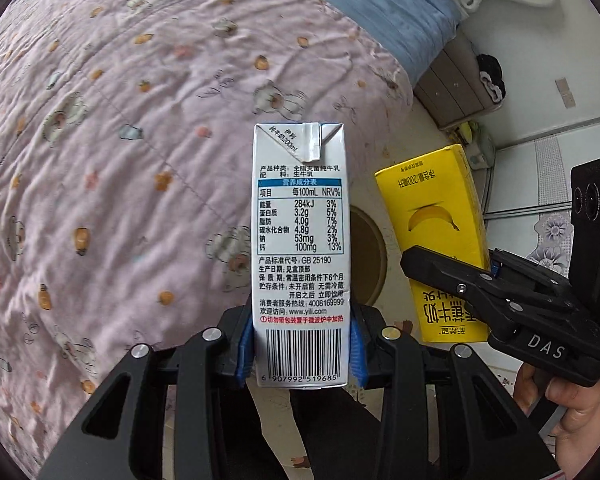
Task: Collect trash
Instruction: 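Lift both cartons and carry them over the yellow wastebasket, then open both grippers to drop the cartons into the wastebasket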
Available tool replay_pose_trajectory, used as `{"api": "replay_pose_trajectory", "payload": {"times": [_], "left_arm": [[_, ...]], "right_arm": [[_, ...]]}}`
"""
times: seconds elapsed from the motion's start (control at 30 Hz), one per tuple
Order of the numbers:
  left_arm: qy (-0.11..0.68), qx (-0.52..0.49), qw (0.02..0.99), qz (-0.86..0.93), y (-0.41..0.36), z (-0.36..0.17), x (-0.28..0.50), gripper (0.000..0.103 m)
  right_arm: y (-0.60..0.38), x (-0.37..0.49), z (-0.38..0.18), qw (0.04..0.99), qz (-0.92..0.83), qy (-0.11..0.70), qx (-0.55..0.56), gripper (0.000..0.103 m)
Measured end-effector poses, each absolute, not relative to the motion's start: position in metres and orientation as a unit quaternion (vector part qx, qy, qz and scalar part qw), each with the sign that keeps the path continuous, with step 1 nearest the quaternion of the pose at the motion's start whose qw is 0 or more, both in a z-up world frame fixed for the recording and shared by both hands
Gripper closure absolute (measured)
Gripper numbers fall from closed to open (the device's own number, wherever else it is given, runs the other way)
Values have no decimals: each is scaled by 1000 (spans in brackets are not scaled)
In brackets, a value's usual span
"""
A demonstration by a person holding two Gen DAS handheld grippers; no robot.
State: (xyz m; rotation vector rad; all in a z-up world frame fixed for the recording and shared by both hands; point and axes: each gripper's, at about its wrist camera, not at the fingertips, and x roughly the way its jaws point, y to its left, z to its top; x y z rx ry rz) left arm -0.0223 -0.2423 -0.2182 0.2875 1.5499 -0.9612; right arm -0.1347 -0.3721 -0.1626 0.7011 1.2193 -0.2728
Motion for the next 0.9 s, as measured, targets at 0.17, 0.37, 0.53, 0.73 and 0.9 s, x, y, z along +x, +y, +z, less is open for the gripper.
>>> {"api": "replay_pose_trajectory", "payload": {"times": [0.17,0.37,0.53,0.73,0.9], "left_arm": [[691,133,578,-412,-291,-241,-80,65],[708,144,557,-410,-334,-264,-136,65],[709,153,554,-408,-355,-273,-160,65],[712,157,551,-406,-367,-280,-172,63],[715,168,557,-387,-367,-287,-172,34]], "right_arm": [[-413,-200,-167,743,-148,567,323,62],[-449,-256,-185,727,-157,581,331,62],[-458,-277,-198,722,-150,585,338,62],[-470,-289,-206,721,-139,587,341,54],[-486,-291,-206,719,-141,586,347,45]]}}
